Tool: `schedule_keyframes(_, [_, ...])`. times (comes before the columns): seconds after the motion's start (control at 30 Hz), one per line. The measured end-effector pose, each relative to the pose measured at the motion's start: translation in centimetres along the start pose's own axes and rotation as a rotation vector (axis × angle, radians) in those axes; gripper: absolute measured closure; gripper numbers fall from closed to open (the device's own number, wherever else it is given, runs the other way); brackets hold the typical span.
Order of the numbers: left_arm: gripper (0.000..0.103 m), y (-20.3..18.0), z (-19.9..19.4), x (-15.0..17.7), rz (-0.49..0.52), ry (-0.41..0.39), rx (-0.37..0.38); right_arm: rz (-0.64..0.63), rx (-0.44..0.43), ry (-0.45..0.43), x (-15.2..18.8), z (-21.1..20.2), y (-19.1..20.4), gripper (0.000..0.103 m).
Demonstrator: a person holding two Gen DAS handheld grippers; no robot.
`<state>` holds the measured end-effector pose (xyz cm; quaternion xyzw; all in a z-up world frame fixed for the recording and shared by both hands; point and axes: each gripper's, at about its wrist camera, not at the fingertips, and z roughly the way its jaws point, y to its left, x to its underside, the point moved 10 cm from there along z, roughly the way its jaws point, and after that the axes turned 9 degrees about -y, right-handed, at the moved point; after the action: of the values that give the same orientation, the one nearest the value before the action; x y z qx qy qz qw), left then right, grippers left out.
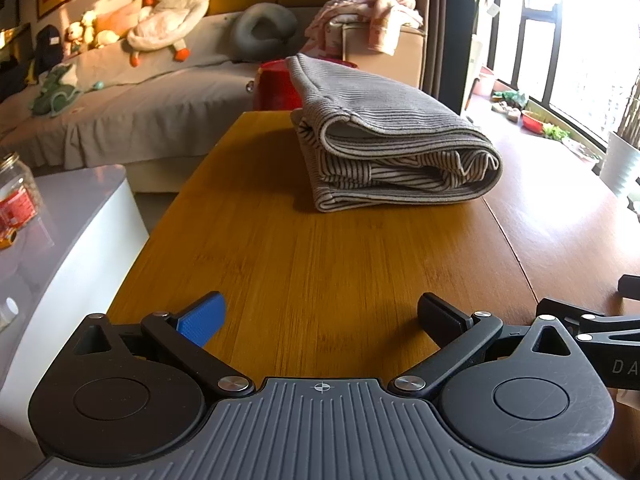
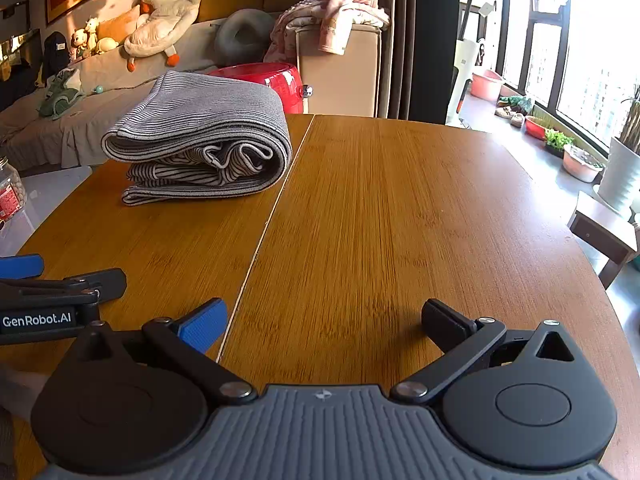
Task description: Fold clothes
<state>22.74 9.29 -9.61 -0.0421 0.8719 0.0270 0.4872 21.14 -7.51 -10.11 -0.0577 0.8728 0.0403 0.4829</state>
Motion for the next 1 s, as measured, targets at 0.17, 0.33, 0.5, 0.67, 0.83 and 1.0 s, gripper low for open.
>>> schedule_keyframes(0.17, [0.000, 0.04, 0.05, -0.02, 0.000, 0.000, 0.000, 0.000, 0.000, 0.000, 0.01, 0.01, 0.01, 0.000])
schedule_keyframes(0.33, [0.000, 0.07, 0.09, -0.05, 0.000, 0.000, 0.001, 0.000, 0.000, 0.000, 0.01, 0.02, 0.01, 0.000])
schedule_keyframes(0.5, [0.000, 0.07, 0.10, -0.05, 0.000, 0.000, 0.001, 0.000, 0.000, 0.000, 0.02, 0.01, 0.04, 0.000])
schedule_keyframes(0.67, [0.000, 0.11, 0.13, -0.06, 0.000, 0.000, 0.001, 0.002, 0.002, 0.000, -0.04, 0.05, -0.13, 0.000])
schedule_keyframes(0.83, [0.000, 0.12, 0.13, -0.07, 0.000, 0.000, 0.000, 0.007, 0.012, 0.001, -0.30, 0.37, -0.43, 0.000])
schedule_keyframes(1.0, [0.000, 0.09, 0.10, -0.03, 0.001, 0.001, 0.000, 0.008, 0.013, 0.000, -0.28, 0.34, -0.43, 0.000])
